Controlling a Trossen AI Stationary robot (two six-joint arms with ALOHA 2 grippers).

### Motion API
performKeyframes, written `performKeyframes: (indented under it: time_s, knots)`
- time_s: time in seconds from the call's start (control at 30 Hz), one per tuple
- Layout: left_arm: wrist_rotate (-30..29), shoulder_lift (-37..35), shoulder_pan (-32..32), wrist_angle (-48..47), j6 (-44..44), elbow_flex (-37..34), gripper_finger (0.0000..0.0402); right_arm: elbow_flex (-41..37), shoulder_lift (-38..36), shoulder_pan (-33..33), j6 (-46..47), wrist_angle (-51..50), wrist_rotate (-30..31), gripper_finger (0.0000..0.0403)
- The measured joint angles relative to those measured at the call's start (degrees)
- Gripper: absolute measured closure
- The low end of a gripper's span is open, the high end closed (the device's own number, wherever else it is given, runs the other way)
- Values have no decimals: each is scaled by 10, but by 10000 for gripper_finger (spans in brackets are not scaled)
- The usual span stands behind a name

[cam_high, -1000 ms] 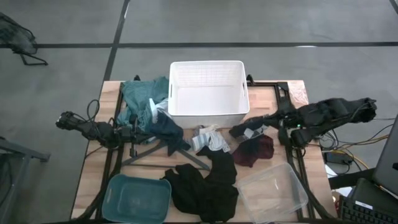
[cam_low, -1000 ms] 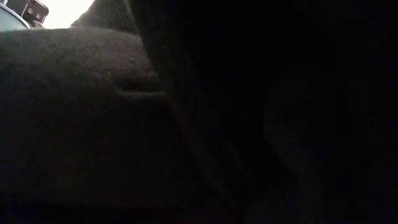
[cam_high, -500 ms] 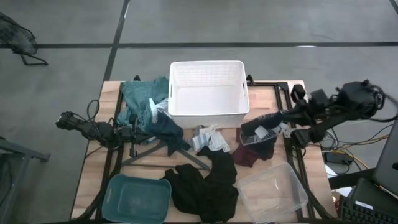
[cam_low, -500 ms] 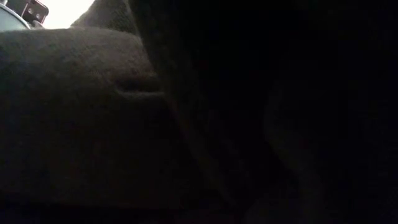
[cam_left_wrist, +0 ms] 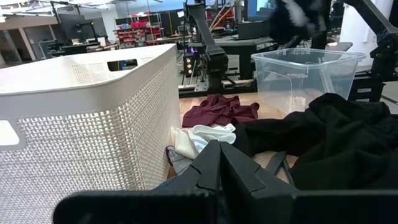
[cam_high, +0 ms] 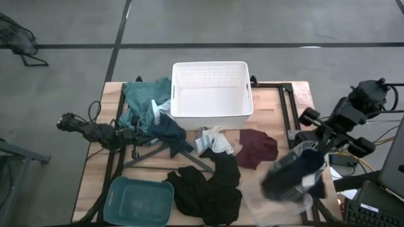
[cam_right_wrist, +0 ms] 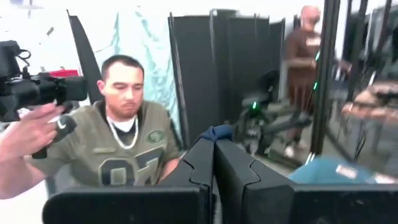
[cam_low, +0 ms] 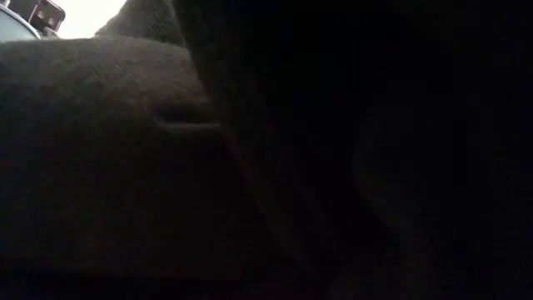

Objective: Pick & Place Cloths
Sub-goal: Put the blue boxer shorts into the transparent bin

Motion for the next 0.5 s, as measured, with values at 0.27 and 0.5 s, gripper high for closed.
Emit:
performKeyframes:
  time_s: [0.27,0.5]
  knots:
    - [0,0,0,0,0,0,390,-74,28,43,52,-24,20,395]
    - [0,0,0,0,0,0,390,-167,84,109,123,50,17,395]
